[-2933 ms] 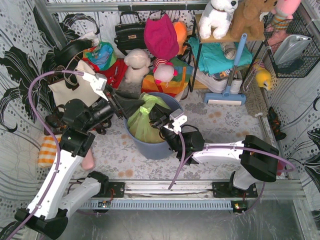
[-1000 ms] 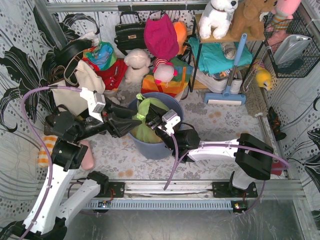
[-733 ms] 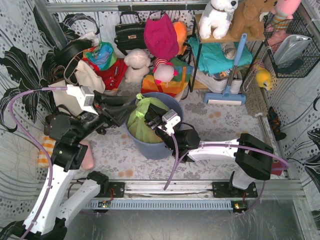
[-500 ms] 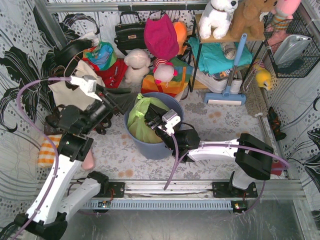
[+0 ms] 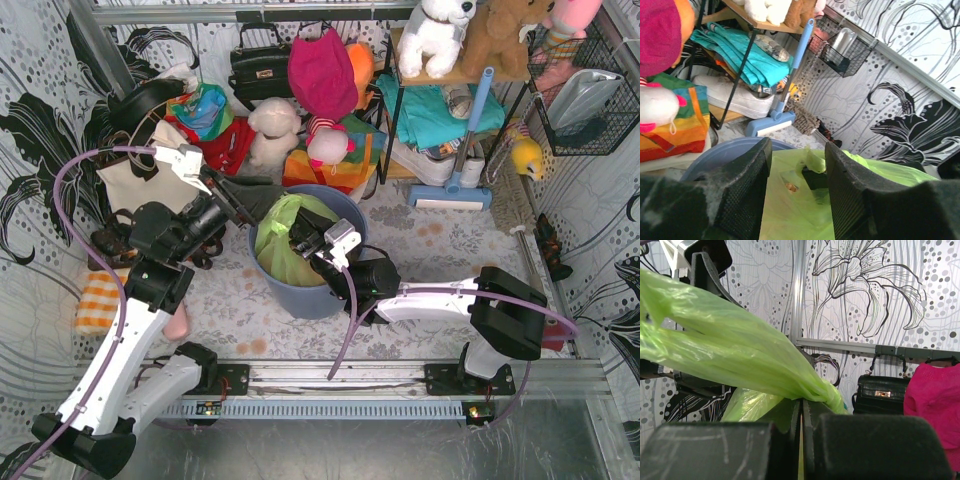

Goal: Tie the trash bag

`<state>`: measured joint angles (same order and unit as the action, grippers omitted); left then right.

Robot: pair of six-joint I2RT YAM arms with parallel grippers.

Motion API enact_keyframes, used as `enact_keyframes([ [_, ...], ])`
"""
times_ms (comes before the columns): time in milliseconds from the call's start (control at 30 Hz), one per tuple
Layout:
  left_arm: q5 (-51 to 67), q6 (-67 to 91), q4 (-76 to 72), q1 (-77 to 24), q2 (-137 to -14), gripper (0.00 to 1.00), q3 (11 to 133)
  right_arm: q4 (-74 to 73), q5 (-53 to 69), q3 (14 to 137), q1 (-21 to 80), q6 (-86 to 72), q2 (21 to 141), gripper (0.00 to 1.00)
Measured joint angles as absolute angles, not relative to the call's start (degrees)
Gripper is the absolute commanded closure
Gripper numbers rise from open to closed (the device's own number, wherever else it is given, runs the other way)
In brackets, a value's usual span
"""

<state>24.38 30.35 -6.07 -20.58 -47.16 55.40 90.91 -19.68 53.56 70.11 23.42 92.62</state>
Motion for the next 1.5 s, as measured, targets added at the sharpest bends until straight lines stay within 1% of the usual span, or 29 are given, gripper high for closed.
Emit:
enact_keyframes([
  [67,25.3,30.9,-6.7,-20.6,-47.2,0.45,55.3,90.9,-19.7,53.6,70.1,23.4,92.6,1.00],
  [100,25.8,31.1,-6.9,-20.6,-47.2,0.48,55.3,90.9,-19.7,53.6,70.1,23.4,92.6,1.00],
  [167,26.7,31.4,-7.0,-20.6,-47.2,0.58,55.3,90.9,-19.7,53.6,70.1,23.4,92.6,1.00],
  [200,26.9,31.5,-7.0,-20.6,-47.2,0.66,55.3,90.9,-19.7,53.6,70.1,23.4,92.6,1.00],
  [233,27.0,31.6,-6.9,-20.6,-47.2,0.71,55.3,90.9,-19.7,53.6,70.1,23.4,92.6,1.00],
  [333,27.4,31.9,-6.9,-20.6,-47.3,0.78,55.1,90.8,-19.7,53.6,70.1,23.4,92.6,1.00],
  [367,27.5,32.0,-7.0,-20.6,-47.3,0.82,55.1,90.8,-19.7,53.6,70.1,23.4,92.6,1.00],
  [467,28.2,32.3,-7.4,-20.6,-47.3,1.00,55.1,90.7,-19.7,53.6,70.1,23.4,92.6,1.00],
  [667,28.8,32.9,-8.7,-20.6,-47.7,1.00,55.1,90.7,-19.9,53.6,70.1,22.8,92.5,1.00],
  [700,28.9,33.0,-9.0,-20.6,-47.8,1.00,55.1,90.7,-20.0,53.5,70.1,22.3,92.4,0.98],
  [867,28.9,32.7,-10.4,-20.6,-48.2,1.00,55.6,90.7,-20.9,50.8,70.1,19.5,89.4,0.74],
  [933,28.7,32.3,-10.7,-20.6,-48.3,1.00,56.0,90.7,-21.4,49.1,70.2,18.4,87.5,0.70],
  [1100,28.5,31.7,-11.2,-20.6,-49.1,1.00,57.6,90.5,-23.3,44.3,70.8,15.6,81.8,0.64],
  [1233,28.6,31.4,-12.3,-20.6,-49.5,1.00,58.4,89.0,-23.6,41.4,70.8,13.7,76.2,0.57],
  [1300,28.6,31.4,-13.1,-20.6,-49.7,1.00,58.5,87.5,-22.9,40.5,70.8,13.0,73.5,0.51],
  [1367,28.8,31.4,-13.5,-20.6,-50.0,1.00,58.9,85.2,-21.3,40.1,70.8,12.8,71.3,0.41],
  [1467,29.3,31.4,-14.3,-20.6,-50.6,1.00,59.7,80.7,-17.6,40.4,70.8,13.1,69.3,0.31],
  [1500,29.5,31.5,-14.5,-20.6,-50.7,1.00,60.0,79.3,-16.3,40.9,70.8,13.4,69.3,0.26],
])
